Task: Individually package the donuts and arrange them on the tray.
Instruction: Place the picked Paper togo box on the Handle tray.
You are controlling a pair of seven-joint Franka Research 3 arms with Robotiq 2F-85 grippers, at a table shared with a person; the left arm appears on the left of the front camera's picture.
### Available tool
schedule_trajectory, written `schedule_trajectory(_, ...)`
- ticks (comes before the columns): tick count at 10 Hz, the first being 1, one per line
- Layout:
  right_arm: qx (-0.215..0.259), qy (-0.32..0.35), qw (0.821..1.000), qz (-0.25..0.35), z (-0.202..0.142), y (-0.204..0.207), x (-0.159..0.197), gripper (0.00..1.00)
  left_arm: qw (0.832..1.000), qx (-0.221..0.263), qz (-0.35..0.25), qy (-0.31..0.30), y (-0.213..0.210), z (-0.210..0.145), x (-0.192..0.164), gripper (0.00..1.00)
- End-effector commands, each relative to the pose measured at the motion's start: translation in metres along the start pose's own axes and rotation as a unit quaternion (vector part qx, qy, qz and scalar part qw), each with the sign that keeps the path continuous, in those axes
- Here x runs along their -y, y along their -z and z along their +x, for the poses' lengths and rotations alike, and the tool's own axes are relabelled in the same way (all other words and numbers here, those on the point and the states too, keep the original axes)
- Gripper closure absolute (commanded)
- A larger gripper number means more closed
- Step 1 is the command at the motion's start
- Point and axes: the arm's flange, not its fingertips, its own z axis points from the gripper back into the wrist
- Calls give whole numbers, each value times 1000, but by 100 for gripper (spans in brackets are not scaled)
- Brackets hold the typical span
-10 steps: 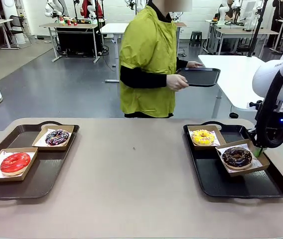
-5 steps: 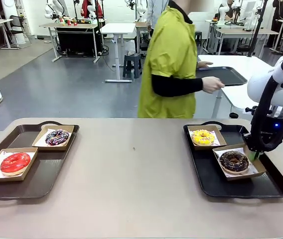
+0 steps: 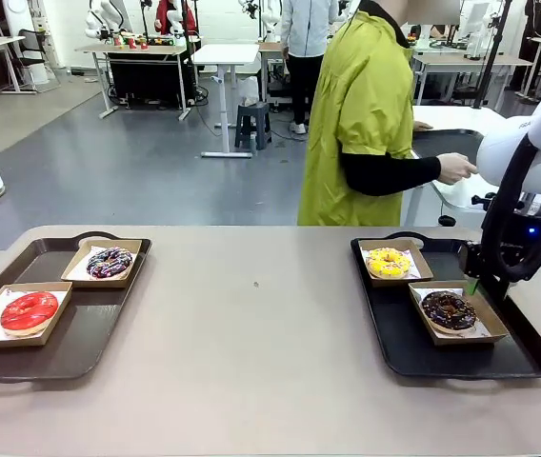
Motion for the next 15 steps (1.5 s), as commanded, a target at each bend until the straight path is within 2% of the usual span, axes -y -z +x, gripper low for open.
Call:
schedule_trajectory(1, -8, -15, 1000, 16, -3, 0, -1, 33, 1000, 6, 5, 2, -1, -2, 2, 0)
schedule_trajectory(3, -9, -20, 1000, 13, -6, -3, -1, 13, 1000, 6, 5, 2, -1, -2, 2, 0)
schedule_trajectory(4, -23, -31, 999, 22, -14, -14, 2, 13, 1000, 6, 5, 2, -1, -2, 2, 0)
schedule_trajectory(5, -25, -61, 995, 71, -24, -37, 13, 13, 1000, 6, 5, 2, -1, -2, 2, 0)
schedule_trajectory(6, -14, -86, 985, 146, -36, -67, 33, 13, 1000, 6, 5, 2, -1, -2, 2, 0)
schedule_trajectory(8, 33, -104, 950, 293, -57, -119, 95, 13, 1000, 6, 5, 2, -1, -2, 2, 0)
schedule_trajectory(10, 92, -105, 899, 415, -80, -133, 155, 13, 1000, 6, 5, 2, -1, -2, 2, 0)
schedule_trajectory(12, 132, -88, 854, 496, -108, -115, 211, 13, 1000, 6, 5, 2, -1, -2, 2, 0)
schedule_trajectory(14, 146, -74, 831, 531, -127, -87, 252, 13, 1000, 6, 5, 2, -1, -2, 2, 0)
schedule_trajectory(15, 142, -67, 826, 541, -132, -75, 266, 13, 1000, 6, 5, 2, -1, -2, 2, 0)
